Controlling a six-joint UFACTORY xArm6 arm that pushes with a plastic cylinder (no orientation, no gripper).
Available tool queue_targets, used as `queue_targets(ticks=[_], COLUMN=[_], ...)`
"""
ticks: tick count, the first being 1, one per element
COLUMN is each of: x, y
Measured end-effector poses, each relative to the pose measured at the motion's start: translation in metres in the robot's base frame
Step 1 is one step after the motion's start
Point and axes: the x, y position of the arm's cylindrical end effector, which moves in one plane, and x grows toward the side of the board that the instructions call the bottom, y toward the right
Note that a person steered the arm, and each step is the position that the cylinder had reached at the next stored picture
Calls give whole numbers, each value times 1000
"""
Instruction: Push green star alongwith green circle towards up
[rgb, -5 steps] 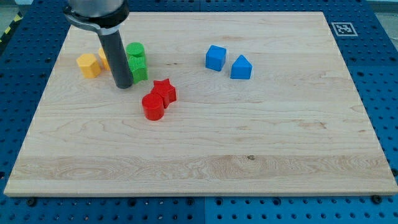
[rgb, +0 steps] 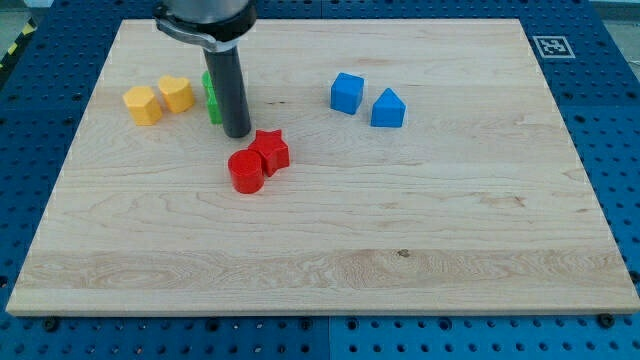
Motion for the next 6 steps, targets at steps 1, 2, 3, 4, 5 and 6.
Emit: queue_targets(ticks=[1,2,3,4,5,6], x=[-10,-17,-28,-43,-59,-77], y=[-12,-14,-14,-14,-21,-32])
